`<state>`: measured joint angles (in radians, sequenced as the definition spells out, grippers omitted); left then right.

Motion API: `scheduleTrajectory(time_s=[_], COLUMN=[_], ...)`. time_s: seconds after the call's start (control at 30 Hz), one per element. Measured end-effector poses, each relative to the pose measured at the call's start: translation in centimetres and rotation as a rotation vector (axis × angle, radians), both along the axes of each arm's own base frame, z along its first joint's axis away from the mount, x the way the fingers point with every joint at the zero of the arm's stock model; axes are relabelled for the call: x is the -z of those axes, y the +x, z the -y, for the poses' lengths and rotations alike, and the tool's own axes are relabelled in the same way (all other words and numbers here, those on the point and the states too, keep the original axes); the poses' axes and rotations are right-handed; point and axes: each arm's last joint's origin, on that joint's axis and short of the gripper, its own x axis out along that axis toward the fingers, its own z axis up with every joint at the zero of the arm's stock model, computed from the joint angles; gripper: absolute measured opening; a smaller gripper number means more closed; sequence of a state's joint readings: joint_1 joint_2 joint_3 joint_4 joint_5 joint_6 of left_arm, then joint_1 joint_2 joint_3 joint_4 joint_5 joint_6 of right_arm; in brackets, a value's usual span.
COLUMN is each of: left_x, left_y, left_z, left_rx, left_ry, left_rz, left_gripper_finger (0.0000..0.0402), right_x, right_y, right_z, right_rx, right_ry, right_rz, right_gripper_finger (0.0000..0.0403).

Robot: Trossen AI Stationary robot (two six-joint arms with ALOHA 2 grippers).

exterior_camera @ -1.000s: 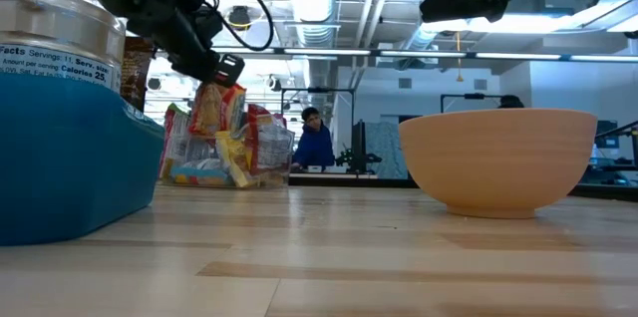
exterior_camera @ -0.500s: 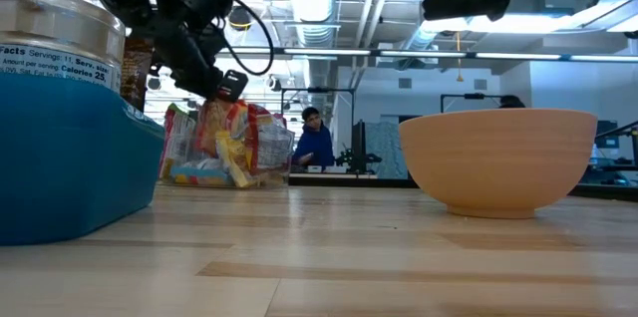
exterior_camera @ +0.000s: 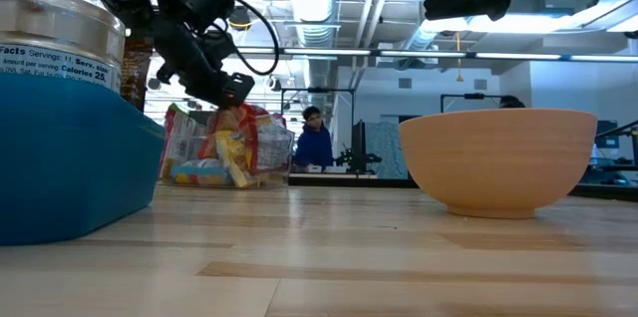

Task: Pick & Place Food Item
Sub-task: Put the red noodle pack into the transparent bin, then return to Home Position

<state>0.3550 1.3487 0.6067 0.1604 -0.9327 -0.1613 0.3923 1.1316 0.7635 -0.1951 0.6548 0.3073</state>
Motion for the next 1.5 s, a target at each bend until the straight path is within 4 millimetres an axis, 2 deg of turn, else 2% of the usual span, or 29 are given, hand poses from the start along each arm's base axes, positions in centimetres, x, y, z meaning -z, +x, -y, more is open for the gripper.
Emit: scheduleTrajectory(time_s=[0.2, 0.67, 0.87, 1.17, 1.5], left_x=[0.1, 0.0, -1.2, -4.2, -6.1], left_y=[0.1, 0.2, -0.3, -1.8, -2.3], left_z=[0.1, 0.1, 0.4, 1.0, 1.9], left_rx=[0.041, 0.069, 0.109, 0.134, 0.392], left_ry=[-0.027, -0.053, -0.075, -0.043, -0.124], left_rz=[0.006, 0.042, 0.127, 0.273, 0.405], left_gripper_finger=[0.0044, 0.0142, 0.0171, 0.017, 0.0138], right_x=[0.0, 0.0, 0.0, 0.0, 0.0], right_y=[0.0, 0.0, 0.0, 0.0, 0.0], right_z=[0.0, 0.0, 0.0, 0.0, 0.1], right_rx=[0.0, 0.0, 0.0, 0.0, 0.003], right_ry=[0.0, 0.0, 0.0, 0.0, 0.0], right_rz=[0.0, 0.0, 0.001, 0.0, 0.0], right_gripper_finger=[0.0117, 0.0117, 0.0117, 0.0117, 0.0117])
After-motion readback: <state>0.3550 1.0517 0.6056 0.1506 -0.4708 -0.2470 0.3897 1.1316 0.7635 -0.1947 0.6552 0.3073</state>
